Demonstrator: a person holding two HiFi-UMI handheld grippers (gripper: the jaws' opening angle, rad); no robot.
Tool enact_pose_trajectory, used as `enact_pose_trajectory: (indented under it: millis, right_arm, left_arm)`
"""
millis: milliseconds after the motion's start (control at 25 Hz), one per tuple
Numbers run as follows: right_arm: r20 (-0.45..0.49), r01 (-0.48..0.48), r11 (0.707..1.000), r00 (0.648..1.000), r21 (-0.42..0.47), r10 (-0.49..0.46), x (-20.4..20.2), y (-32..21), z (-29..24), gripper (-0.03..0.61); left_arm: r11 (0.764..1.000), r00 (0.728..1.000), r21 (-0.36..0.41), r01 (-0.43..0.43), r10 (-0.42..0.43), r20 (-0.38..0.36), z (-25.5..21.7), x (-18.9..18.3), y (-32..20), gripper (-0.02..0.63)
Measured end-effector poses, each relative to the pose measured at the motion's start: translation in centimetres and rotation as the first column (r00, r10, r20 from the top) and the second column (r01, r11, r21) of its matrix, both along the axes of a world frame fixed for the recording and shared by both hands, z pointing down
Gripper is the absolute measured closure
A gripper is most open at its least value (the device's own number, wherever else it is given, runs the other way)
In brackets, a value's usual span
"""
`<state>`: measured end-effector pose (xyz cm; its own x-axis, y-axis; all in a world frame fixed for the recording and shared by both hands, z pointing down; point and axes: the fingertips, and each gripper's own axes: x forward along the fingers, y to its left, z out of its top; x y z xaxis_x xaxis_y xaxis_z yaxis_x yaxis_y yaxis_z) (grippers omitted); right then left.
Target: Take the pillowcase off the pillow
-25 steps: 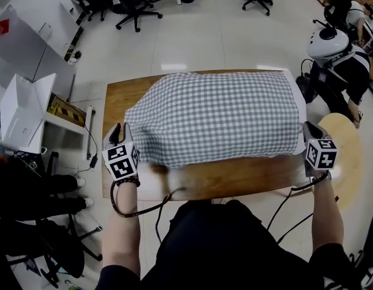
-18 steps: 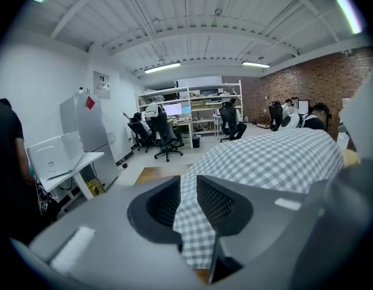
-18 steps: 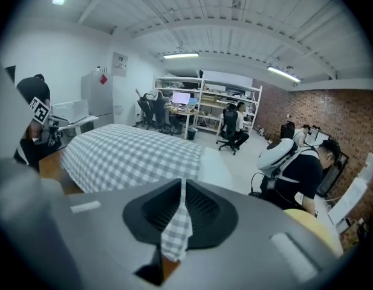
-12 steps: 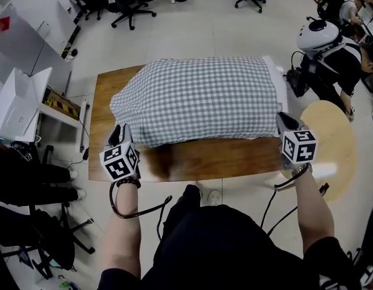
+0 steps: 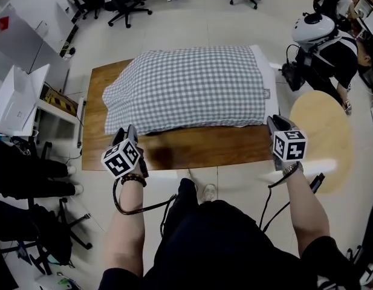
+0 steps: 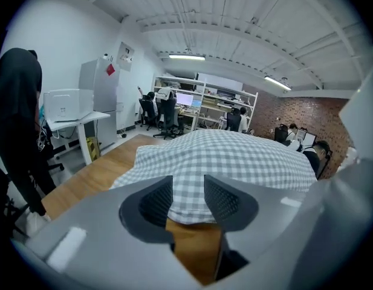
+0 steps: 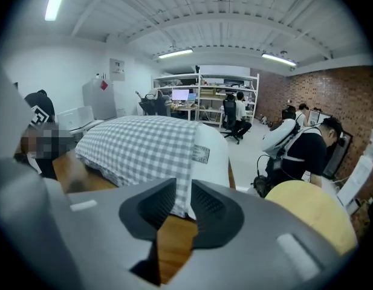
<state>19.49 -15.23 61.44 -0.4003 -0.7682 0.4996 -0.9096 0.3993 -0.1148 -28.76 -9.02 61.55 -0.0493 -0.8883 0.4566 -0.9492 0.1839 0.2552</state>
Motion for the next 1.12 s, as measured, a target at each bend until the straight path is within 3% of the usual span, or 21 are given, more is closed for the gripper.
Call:
enact_pose_trajectory:
  millis: [120, 240, 400, 520, 600, 720, 840, 1120]
  right_arm:
    - [-0.113, 0.036, 0.999, 0.993, 0.035, -0.032, 0.9, 0.7, 1.0, 0.483]
    - [-0.254, 0.095, 0.992, 0.965, 0.088, -0.070, 0.8, 1.0, 1.8, 0.471]
    - [-0.228, 0.078, 0.995, 0.972, 0.069, -0.060, 0.8, 1.0, 2.8, 0.469]
    - [-0.270, 0.083, 0.994, 0.961, 0.067, -0.062, 0.4, 1.2, 3.5, 0.459]
    - [-0.241, 0.069, 0.996, 0.969, 0.058, -0.053, 0.2, 0.9, 4.1, 0.459]
    - [-0.175, 0.032, 0.999, 0.984, 0.039, -0.025, 0.2, 0.6, 4.8, 0.457]
    - [-0.180, 0.024, 0.999, 0.984, 0.041, -0.016, 0.9, 0.5, 5.1, 0.454]
    - [-0.146, -0.001, 1.000, 0.989, 0.010, 0.002, 1.6, 0.2, 5.7, 0.454]
  left_arm:
    - [1.000, 1.000, -0.008, -0.018, 0.018, -0.006, 0.6, 2.4, 0.1, 0.429]
    - [0.998, 0.998, -0.016, -0.054, 0.054, 0.023, 1.1, 4.2, -0.1, 0.411]
    - [1.000, 0.996, -0.010, -0.027, 0.026, -0.087, 2.3, 4.7, -0.4, 0.400]
    - [1.000, 0.983, -0.002, 0.005, -0.005, -0.185, 3.4, 4.3, -0.6, 0.388]
    - [1.000, 0.973, -0.006, 0.026, -0.027, -0.228, 4.3, 4.0, -0.8, 0.376]
    - [0.999, 0.972, -0.014, 0.040, -0.042, -0.231, 5.3, 3.4, -1.1, 0.360]
    - [0.999, 0.974, -0.015, 0.052, -0.054, -0.220, 5.4, 2.9, -1.4, 0.356]
    - [0.990, 0.941, -0.008, 0.143, -0.138, -0.310, 6.0, 0.2, -2.0, 0.350]
